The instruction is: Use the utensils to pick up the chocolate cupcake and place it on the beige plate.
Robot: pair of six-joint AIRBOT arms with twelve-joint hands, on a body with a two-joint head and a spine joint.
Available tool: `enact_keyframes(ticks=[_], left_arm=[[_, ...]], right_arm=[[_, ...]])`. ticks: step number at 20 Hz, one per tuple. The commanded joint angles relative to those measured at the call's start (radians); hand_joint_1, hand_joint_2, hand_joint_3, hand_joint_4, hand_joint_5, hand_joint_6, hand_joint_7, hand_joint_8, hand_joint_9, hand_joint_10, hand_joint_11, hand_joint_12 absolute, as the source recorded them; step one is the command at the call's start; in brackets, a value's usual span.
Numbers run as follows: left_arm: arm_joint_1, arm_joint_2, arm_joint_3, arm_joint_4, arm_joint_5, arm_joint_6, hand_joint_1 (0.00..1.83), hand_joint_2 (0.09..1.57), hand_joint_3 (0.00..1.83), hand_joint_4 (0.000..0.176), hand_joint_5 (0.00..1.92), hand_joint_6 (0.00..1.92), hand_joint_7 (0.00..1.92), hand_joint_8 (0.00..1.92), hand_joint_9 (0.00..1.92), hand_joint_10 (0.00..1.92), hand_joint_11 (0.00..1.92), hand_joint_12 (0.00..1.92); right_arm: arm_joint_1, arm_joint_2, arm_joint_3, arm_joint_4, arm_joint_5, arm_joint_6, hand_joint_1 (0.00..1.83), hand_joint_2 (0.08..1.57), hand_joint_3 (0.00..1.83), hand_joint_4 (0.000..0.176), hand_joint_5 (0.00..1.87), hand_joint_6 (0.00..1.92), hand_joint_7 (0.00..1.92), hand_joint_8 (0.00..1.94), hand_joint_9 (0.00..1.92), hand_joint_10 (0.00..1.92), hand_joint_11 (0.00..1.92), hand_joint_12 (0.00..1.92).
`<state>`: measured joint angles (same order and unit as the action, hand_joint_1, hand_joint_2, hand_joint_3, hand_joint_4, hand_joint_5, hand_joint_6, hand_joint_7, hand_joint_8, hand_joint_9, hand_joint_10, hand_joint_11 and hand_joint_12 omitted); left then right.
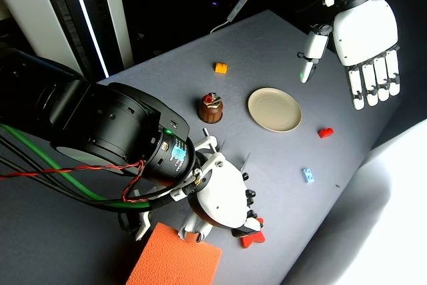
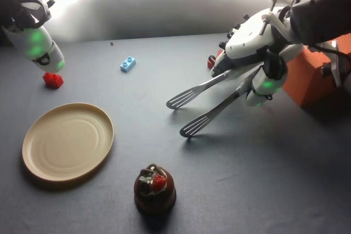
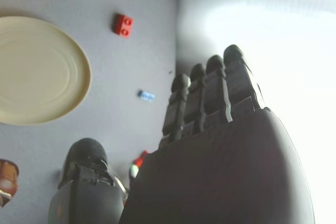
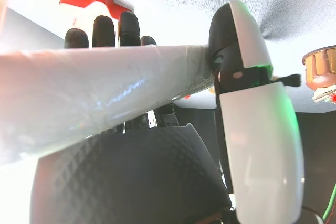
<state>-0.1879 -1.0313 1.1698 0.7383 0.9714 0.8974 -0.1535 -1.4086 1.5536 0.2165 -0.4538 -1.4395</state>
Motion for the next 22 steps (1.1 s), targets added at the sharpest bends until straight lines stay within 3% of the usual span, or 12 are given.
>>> enact_keyframes(ticks=[1,3,6,8,10,14,16,19,22], left_arm=[[-0.004,0.005,0.002,0.062,-0.037,0.009,0.06,1.1,0.0,0.0,0.11,0.01,0.07,0.01,0.05,0.01,0.04,0.03],[-0.005,0.005,0.002,0.062,-0.037,0.009,0.07,1.1,0.0,0.0,0.11,0.01,0.07,0.01,0.05,0.01,0.03,0.03],[-0.005,0.005,0.002,0.062,-0.037,0.009,0.08,1.1,0.0,0.0,0.1,0.0,0.06,0.0,0.02,0.0,0.0,0.02],[-0.005,0.005,0.002,0.062,-0.037,0.009,0.07,1.09,0.0,0.0,0.1,0.0,0.06,0.0,0.02,0.0,0.0,0.02],[-0.005,0.005,0.002,0.062,-0.037,0.009,0.06,1.1,0.0,0.0,0.09,0.0,0.06,0.0,0.03,0.0,0.01,0.03],[-0.005,0.005,0.002,0.062,-0.037,0.009,0.09,1.1,0.0,0.0,0.1,0.0,0.06,0.0,0.02,0.0,0.0,0.04],[-0.005,0.005,0.002,0.062,-0.037,0.009,0.08,1.1,0.0,0.0,0.1,0.0,0.06,0.0,0.02,0.0,0.0,0.07],[-0.005,0.005,0.002,0.062,-0.037,0.01,0.05,1.1,0.0,0.0,0.09,0.0,0.05,0.0,0.02,0.01,0.01,0.05],[-0.004,0.006,0.002,0.064,-0.036,0.01,0.06,1.11,0.0,0.0,0.09,0.0,0.05,0.0,0.01,0.0,0.0,0.07]], right_arm=[[-0.003,0.012,0.0,-0.016,-0.005,-0.009,0.86,1.18,0.0,0.0,0.52,0.03,0.57,0.04,0.19,1.03,0.0,1.55],[-0.003,0.015,-0.005,-0.016,-0.001,-0.006,0.85,1.17,0.0,0.0,0.54,0.05,0.58,0.06,0.2,1.07,0.03,1.56],[-0.004,0.02,-0.011,-0.016,0.007,-0.005,0.88,1.15,0.0,0.0,0.53,0.11,0.38,0.64,0.2,1.16,0.05,1.61],[-0.004,0.022,-0.011,-0.016,0.007,0.0,0.87,1.16,0.0,0.0,0.51,0.17,0.29,0.89,0.18,1.26,0.08,1.67],[-0.004,0.022,-0.012,-0.016,0.003,0.006,0.94,1.15,0.0,0.0,0.39,0.44,0.23,1.08,0.17,1.37,0.11,1.73],[0.001,0.024,-0.013,-0.015,0.005,0.006,0.98,1.14,0.0,0.0,0.26,0.83,0.31,1.18,0.3,1.43,0.3,1.73],[0.007,0.027,-0.013,-0.015,0.004,0.008,1.0,1.11,0.0,0.0,0.26,0.84,0.34,1.19,0.33,1.44,0.38,1.75],[0.014,0.029,-0.013,-0.015,0.003,0.008,0.97,1.17,0.0,0.0,0.28,0.82,0.34,1.24,0.32,1.48,0.35,1.81],[0.017,0.036,-0.02,-0.015,0.001,0.01,1.08,1.12,0.0,0.0,0.39,0.86,0.43,1.24,0.43,1.45,0.48,1.75]])
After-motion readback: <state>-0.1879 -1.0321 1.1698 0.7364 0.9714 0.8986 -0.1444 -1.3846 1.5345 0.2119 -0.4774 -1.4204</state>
